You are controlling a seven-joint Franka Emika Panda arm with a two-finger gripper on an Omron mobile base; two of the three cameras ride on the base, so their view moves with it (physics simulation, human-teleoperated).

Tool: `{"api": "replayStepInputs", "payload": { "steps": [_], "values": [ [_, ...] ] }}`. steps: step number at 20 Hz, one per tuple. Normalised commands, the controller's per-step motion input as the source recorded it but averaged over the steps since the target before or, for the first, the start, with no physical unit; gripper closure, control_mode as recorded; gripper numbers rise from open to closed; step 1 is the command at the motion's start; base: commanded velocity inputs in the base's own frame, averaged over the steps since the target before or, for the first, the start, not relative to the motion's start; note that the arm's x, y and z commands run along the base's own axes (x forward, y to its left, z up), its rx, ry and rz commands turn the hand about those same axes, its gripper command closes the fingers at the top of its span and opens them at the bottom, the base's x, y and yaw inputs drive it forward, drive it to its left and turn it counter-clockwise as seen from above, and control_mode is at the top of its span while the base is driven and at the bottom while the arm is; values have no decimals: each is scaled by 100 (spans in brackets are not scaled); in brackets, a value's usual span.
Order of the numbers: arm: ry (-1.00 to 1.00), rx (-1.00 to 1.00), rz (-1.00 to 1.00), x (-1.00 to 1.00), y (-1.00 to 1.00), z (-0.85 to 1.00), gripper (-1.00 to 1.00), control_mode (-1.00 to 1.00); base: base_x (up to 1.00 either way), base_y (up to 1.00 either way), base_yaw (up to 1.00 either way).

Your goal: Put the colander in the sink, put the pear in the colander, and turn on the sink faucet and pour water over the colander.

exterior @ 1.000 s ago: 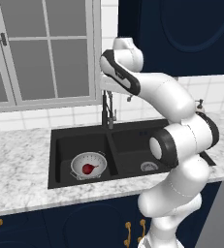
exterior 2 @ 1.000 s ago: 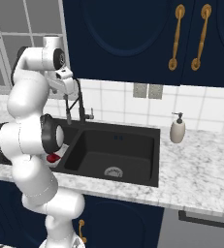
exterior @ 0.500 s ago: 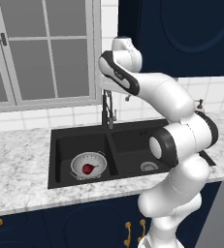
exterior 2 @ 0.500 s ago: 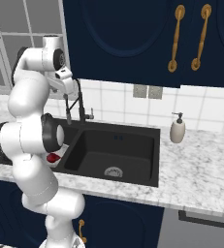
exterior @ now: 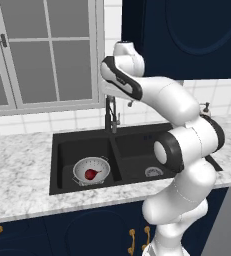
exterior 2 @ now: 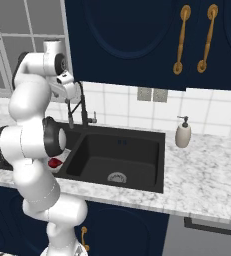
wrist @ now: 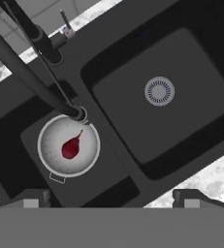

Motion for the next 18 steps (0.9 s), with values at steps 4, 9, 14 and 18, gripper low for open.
{"api": "replayStepInputs", "payload": {
  "steps": [4,9,14,18],
  "values": [
    [0,-4,0,0,18,-21,-100,-100,0,0,0],
    [0,-2,0,9,13,-10,-100,-100,0,0,0],
    [0,0,0,23,0,0,-100,-100,0,0,0],
    [0,0,0,24,3,-1,-100,-100,0,0,0]
  ]
}}
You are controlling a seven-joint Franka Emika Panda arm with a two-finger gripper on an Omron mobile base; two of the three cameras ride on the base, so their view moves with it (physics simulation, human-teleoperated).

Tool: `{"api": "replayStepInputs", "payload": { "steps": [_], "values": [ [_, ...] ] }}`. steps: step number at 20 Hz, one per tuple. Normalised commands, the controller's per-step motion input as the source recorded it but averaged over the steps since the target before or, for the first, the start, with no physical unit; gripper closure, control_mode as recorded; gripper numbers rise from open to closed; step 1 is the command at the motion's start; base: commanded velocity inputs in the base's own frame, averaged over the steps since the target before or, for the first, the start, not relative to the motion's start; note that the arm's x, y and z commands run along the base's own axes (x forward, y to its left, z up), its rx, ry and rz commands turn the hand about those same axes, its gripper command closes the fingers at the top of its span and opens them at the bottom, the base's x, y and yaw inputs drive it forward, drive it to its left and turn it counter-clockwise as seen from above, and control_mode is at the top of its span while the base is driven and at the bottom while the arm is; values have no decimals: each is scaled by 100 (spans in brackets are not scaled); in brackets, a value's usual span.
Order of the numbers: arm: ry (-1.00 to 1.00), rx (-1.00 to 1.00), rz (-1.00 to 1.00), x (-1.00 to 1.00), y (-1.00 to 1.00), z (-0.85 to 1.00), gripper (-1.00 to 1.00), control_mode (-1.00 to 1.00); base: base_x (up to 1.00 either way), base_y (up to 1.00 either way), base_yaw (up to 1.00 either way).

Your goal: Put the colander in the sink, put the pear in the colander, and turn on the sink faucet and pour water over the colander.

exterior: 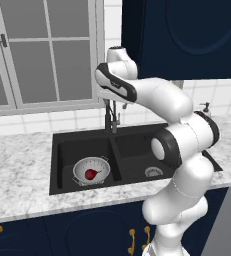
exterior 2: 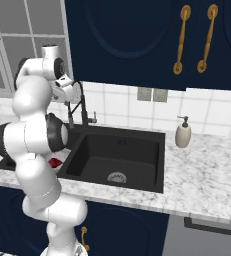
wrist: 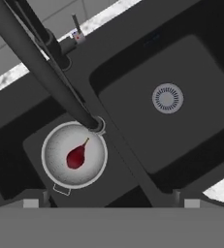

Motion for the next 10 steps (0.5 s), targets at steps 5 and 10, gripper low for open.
{"api": "replayStepInputs", "payload": {
  "steps": [5,10],
  "values": [
    [0,0,0,23,0,-3,-100,-100,0,0,0],
    [0,-1,4,28,0,-12,-100,-100,0,0,0]
  ]
}}
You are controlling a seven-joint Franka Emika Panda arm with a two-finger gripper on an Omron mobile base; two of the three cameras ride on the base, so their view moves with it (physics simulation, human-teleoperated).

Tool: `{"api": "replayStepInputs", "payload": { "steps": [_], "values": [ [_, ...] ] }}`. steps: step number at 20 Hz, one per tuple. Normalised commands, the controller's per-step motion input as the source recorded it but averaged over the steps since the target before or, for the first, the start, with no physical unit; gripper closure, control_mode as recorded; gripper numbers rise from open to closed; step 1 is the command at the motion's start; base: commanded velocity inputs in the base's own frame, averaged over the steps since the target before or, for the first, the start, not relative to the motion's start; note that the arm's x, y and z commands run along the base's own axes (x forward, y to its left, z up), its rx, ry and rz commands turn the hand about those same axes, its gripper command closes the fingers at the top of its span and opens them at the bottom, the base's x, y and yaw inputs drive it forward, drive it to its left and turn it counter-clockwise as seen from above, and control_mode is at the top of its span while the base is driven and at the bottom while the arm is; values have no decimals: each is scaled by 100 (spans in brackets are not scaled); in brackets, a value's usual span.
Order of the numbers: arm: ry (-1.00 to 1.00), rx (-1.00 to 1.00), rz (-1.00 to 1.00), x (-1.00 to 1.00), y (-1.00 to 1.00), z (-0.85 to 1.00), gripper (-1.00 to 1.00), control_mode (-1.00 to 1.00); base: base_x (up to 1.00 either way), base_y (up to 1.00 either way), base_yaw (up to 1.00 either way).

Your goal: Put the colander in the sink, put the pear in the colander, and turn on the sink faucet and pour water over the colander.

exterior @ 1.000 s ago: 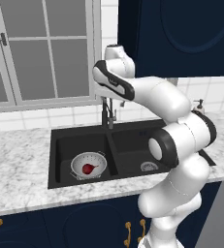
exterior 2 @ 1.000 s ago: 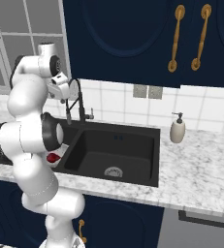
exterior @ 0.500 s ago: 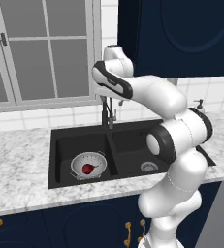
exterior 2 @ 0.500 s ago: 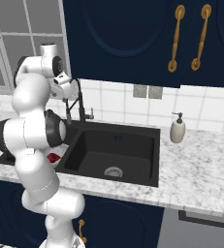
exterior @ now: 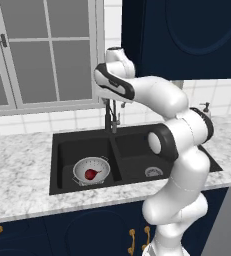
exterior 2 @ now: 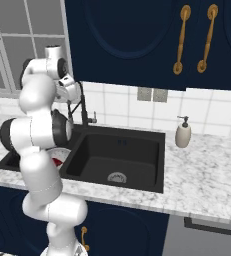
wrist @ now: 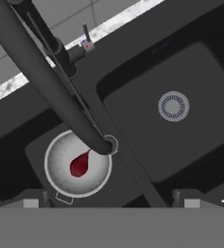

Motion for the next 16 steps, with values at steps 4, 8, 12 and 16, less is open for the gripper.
{"api": "replayStepInputs", "payload": {
  "steps": [4,8,12,16],
  "values": [
    [-4,-4,5,26,0,-27,-100,-100,0,0,0],
    [-8,-4,4,20,0,-29,-100,-100,0,0,0],
    [-7,-2,1,30,0,-17,-100,-100,0,0,0],
    [-1,0,0,30,0,-1,-100,-100,0,0,0]
  ]
}}
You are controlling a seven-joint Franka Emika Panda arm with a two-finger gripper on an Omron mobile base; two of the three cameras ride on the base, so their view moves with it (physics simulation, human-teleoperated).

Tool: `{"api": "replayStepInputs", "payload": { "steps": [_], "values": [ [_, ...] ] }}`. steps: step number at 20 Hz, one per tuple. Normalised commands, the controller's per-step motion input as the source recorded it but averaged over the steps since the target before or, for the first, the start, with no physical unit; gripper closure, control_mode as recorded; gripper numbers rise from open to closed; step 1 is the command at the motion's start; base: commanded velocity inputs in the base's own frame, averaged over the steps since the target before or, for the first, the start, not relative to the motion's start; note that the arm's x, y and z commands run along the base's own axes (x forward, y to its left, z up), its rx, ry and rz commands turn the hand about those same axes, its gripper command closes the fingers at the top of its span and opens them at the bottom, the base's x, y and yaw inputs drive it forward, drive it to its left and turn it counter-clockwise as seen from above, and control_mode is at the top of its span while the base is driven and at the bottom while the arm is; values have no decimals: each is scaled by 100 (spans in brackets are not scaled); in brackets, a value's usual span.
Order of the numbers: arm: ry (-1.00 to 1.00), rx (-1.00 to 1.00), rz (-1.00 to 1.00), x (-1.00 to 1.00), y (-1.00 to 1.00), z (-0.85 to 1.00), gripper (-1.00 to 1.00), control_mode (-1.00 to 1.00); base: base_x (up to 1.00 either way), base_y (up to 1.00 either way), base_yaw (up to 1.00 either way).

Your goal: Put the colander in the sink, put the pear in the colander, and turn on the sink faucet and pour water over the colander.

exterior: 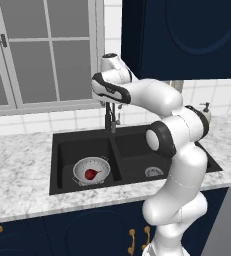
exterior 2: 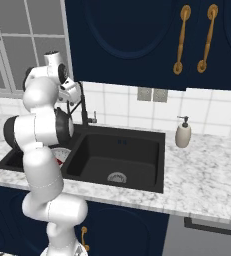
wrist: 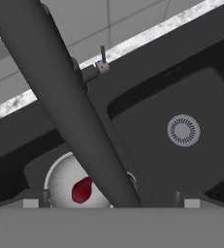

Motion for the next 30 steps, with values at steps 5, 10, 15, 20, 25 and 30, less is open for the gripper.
{"api": "replayStepInputs", "payload": {
  "steps": [5,10,15,20,25,30],
  "values": [
    [0,0,0,22,12,0,-100,-100,0,0,0],
    [3,0,0,28,22,0,-100,-100,0,0,0],
    [13,0,0,27,28,2,-100,-100,0,0,0],
    [13,0,0,31,25,1,-100,-100,0,0,0],
    [5,0,0,26,21,0,-100,-100,0,0,0],
    [2,0,0,16,7,-2,-100,-100,0,0,0]
  ]
}}
